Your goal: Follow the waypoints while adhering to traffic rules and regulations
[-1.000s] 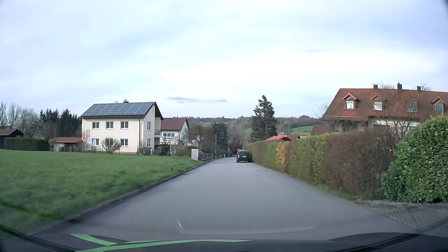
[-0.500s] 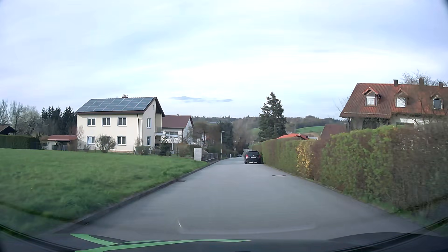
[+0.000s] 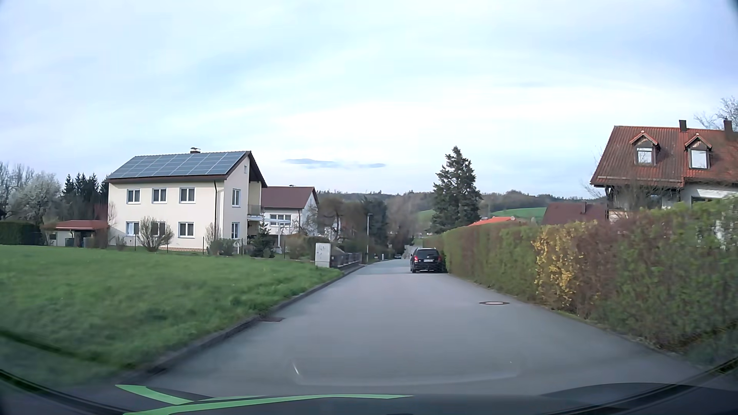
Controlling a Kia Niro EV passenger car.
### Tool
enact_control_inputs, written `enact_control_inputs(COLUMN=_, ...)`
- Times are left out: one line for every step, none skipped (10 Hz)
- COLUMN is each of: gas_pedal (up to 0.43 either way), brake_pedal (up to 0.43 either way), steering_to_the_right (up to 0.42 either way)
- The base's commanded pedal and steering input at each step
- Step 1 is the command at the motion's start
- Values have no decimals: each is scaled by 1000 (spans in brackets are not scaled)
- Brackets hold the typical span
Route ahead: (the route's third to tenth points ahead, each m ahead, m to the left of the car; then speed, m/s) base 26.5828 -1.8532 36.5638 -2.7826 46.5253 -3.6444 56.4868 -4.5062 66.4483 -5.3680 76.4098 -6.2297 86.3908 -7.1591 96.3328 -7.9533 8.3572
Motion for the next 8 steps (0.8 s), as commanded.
enact_control_inputs(gas_pedal=0, brake_pedal=0, steering_to_the_right=6)
enact_control_inputs(gas_pedal=0, brake_pedal=24, steering_to_the_right=7)
enact_control_inputs(gas_pedal=0, brake_pedal=61, steering_to_the_right=8)
enact_control_inputs(gas_pedal=0, brake_pedal=67, steering_to_the_right=9)
enact_control_inputs(gas_pedal=0, brake_pedal=67, steering_to_the_right=9)
enact_control_inputs(gas_pedal=0, brake_pedal=67, steering_to_the_right=10)
enact_control_inputs(gas_pedal=0, brake_pedal=73, steering_to_the_right=11)
enact_control_inputs(gas_pedal=0, brake_pedal=73, steering_to_the_right=11)
